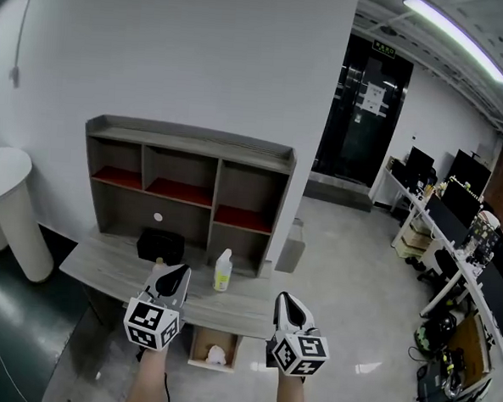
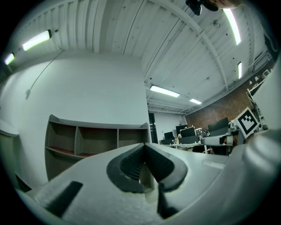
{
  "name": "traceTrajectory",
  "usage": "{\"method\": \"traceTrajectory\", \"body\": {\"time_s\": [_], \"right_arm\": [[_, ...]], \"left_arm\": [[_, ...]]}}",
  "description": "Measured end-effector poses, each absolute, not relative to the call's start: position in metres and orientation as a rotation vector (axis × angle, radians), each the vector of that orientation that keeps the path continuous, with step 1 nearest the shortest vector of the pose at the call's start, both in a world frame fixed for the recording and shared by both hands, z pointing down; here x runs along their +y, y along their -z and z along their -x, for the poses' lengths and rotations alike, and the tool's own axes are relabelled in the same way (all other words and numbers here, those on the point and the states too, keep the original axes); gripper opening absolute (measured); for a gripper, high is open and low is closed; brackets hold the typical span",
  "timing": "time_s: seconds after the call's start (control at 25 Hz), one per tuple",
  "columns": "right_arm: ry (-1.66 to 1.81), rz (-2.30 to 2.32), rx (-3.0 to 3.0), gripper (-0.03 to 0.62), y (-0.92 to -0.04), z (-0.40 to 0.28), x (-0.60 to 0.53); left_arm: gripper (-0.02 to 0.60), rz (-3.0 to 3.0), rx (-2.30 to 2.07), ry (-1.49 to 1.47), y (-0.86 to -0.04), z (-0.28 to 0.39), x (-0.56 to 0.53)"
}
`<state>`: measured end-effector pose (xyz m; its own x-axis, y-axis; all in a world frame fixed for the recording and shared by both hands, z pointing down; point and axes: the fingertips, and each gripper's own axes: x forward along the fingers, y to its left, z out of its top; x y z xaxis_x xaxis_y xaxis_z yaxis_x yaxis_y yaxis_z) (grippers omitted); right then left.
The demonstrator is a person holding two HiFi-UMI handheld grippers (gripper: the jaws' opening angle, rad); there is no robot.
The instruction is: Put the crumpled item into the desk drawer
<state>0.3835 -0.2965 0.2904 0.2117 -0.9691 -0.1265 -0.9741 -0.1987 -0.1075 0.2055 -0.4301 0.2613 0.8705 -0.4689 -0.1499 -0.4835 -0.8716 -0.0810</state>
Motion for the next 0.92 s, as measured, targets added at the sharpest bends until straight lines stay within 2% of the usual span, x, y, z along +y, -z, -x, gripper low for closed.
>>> {"method": "traceTrajectory", "body": {"time_s": [0.92], "right_arm": [[-0.048,2.348,1.938,0.011,-0.291,-0.364,-0.288]], "left_arm": [[0.002,2.963,0.681,-0.167,-0.269,-0.209,-0.418]]}}
